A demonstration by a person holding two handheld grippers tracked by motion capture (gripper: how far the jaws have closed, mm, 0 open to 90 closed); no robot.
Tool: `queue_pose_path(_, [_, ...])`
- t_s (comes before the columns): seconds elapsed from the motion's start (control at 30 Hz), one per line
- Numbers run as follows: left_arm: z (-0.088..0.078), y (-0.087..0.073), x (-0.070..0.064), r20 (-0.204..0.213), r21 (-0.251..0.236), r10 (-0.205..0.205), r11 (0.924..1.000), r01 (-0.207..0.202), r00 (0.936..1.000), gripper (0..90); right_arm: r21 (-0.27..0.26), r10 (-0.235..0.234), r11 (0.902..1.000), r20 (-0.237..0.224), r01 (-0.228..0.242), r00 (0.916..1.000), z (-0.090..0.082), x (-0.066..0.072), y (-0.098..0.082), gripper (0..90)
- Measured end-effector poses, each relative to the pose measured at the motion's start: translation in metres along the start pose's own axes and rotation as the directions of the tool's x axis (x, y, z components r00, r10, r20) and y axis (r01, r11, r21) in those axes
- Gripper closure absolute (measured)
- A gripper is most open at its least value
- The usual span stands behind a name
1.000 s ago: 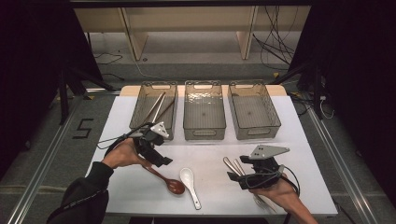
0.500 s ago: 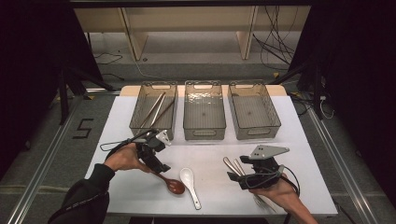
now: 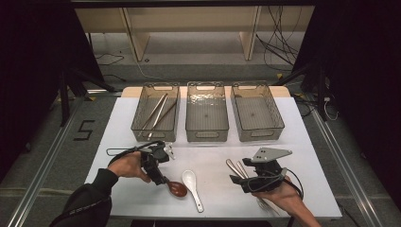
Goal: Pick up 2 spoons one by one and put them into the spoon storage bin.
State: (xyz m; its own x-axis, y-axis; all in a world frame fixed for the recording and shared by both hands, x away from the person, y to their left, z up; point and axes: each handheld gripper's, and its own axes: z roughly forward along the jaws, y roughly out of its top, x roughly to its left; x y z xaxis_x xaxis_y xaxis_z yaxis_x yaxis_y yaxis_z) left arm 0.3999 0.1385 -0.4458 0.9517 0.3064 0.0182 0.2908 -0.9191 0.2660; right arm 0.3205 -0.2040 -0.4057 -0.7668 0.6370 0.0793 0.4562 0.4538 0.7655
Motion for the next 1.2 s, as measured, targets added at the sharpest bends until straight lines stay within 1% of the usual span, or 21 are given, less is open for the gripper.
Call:
queue_pose_path(0.1, [0.003,0.000,-0.002,0.010,0.016,0.011,0.9998,-0.012,0.9999,21.4,0.002,-0.001,1.0000,0.000,0.001,1.0000,0.000,0.000,0.000,27.0])
queue_pose_path(0.13, [0.004,0.000,-0.002,0.017,0.029,0.026,0.9992,-0.026,0.9995,21.8,0.001,-0.003,1.0000,0.000,0.003,1.0000,0.001,0.000,0.000,27.0])
queue_pose_path(0.27, [0.007,0.000,-0.005,0.032,0.039,0.043,0.9983,-0.044,0.9986,24.1,0.002,-0.001,1.0000,-0.001,0.001,1.0000,0.000,0.000,0.000,27.0])
queue_pose_path(0.3, [0.008,0.000,-0.005,0.037,0.049,0.050,0.9975,-0.052,0.9981,24.9,0.002,0.000,1.0000,-0.001,0.000,1.0000,0.000,0.000,0.000,27.0])
queue_pose_path(0.33, [0.009,0.000,-0.006,0.038,0.052,0.048,0.9974,-0.050,0.9981,25.4,0.002,-0.001,1.0000,0.000,0.001,1.0000,0.000,0.000,0.000,27.0])
queue_pose_path(0.4, [0.010,-0.001,-0.006,0.047,0.064,0.053,0.9963,-0.056,0.9975,26.9,-0.001,0.000,1.0000,0.000,0.000,1.0000,0.000,-0.001,0.000,27.0])
queue_pose_path(0.43, [0.011,-0.001,-0.006,0.045,0.071,0.060,0.9955,-0.063,0.9972,27.6,0.000,0.000,1.0000,0.001,0.000,1.0000,0.000,-0.001,0.000,27.0])
queue_pose_path(0.5, [0.013,-0.001,-0.006,0.049,0.073,0.049,0.9959,-0.053,0.9976,29.3,0.000,0.000,1.0000,0.000,0.000,1.0000,0.000,-0.001,0.000,27.1])
queue_pose_path(0.53, [0.014,-0.001,-0.006,0.051,0.086,0.063,0.9940,-0.067,0.9967,31.0,0.000,0.000,1.0000,-0.001,0.000,1.0000,0.000,0.000,0.000,27.0])
queue_pose_path(0.6, [0.016,-0.002,-0.007,0.056,0.101,0.066,0.9923,-0.072,0.9962,33.9,0.004,-0.001,1.0000,-0.001,0.001,1.0000,0.001,0.000,0.000,27.1])
queue_pose_path(0.67, [0.016,-0.002,-0.007,0.054,0.112,0.072,0.9906,-0.077,0.9960,39.1,0.004,-0.001,1.0000,-0.002,0.001,1.0000,0.001,0.000,0.000,27.0])
queue_pose_path(0.7, [0.016,-0.002,-0.008,0.048,0.108,0.066,0.9916,-0.071,0.9967,41.4,0.004,-0.001,1.0000,-0.002,0.001,1.0000,0.001,0.000,0.000,27.0])
queue_pose_path(0.77, [0.014,-0.003,-0.006,0.046,0.123,0.070,0.9895,-0.075,0.9965,49.2,0.005,0.000,1.0000,-0.002,0.000,1.0000,0.001,0.000,0.000,27.1])
queue_pose_path(0.83, [0.014,-0.006,-0.006,0.038,0.121,0.070,0.9899,-0.074,0.9968,55.5,0.005,0.000,1.0000,-0.002,0.000,1.0000,0.001,0.000,0.000,27.1])
queue_pose_path(0.9, [0.013,-0.007,-0.006,0.042,0.128,0.078,0.9884,-0.083,0.9961,60.0,0.003,0.001,1.0000,-0.001,-0.001,1.0000,0.000,0.000,0.000,27.1])
queue_pose_path(0.97, [0.012,-0.008,-0.007,0.046,0.143,0.099,0.9841,-0.105,0.9940,63.4,0.002,0.000,1.0000,-0.001,0.000,1.0000,0.000,-0.001,0.000,27.1])
queue_pose_path(1.03, [0.011,-0.010,-0.007,0.050,0.138,0.098,0.9849,-0.104,0.9939,67.5,0.002,-0.001,1.0000,0.000,0.001,1.0000,0.000,-0.001,0.000,27.1])
queue_pose_path(1.07, [0.011,-0.011,-0.007,0.056,0.141,0.106,0.9835,-0.113,0.9928,69.6,0.002,0.000,1.0000,0.000,0.000,1.0000,0.000,-0.001,0.000,27.2])
queue_pose_path(1.17, [0.010,-0.014,-0.007,0.077,0.138,0.102,0.9841,-0.112,0.9917,74.7,0.003,-0.001,1.0000,0.000,0.001,1.0000,0.000,-0.001,0.000,27.2])
queue_pose_path(1.2, [0.010,-0.015,-0.007,0.083,0.139,0.112,0.9827,-0.123,0.9902,76.6,0.003,-0.001,1.0000,0.000,0.001,1.0000,0.000,-0.001,0.000,27.2])
